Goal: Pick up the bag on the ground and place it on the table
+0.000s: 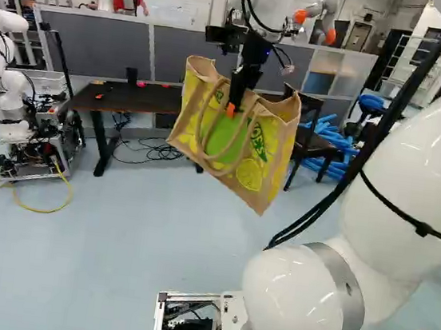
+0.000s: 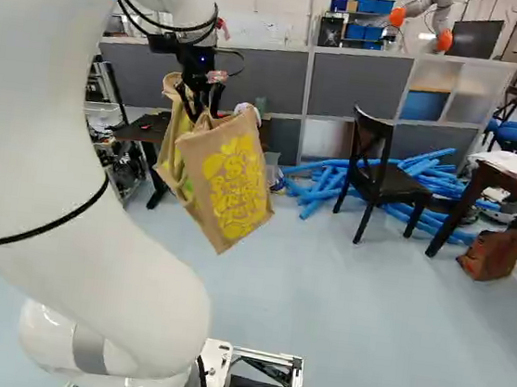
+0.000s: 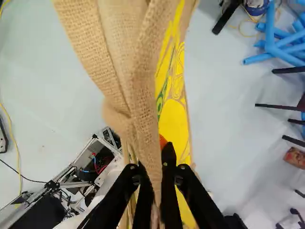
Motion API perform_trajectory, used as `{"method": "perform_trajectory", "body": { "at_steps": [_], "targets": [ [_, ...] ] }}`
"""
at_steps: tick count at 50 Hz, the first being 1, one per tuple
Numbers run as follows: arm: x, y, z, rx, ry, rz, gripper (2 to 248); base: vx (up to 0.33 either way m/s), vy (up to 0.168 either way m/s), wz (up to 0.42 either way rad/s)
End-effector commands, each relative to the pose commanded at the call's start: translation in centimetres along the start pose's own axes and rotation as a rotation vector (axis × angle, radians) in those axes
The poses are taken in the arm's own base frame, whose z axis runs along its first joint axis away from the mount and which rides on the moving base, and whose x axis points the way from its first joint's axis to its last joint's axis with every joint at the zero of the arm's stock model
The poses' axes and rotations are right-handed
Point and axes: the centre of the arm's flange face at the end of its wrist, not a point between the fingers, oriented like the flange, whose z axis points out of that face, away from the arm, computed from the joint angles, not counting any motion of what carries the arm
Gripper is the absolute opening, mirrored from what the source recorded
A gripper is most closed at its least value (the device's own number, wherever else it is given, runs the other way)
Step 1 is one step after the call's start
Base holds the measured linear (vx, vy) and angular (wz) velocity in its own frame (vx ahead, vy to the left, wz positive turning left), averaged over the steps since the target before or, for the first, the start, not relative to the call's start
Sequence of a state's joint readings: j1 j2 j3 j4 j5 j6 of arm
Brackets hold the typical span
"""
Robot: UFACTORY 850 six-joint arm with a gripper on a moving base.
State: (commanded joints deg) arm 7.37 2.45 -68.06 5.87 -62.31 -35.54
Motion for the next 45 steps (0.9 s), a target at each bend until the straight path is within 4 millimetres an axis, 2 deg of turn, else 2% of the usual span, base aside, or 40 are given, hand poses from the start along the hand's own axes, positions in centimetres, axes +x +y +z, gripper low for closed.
{"method": "perform_trajectory", "body": {
  "at_steps": [45],
  "targets": [
    [0.00, 0.00, 0.00, 0.000, 0.000, 0.000, 22, 0.219, 0.098, 0.242]
  ]
}}
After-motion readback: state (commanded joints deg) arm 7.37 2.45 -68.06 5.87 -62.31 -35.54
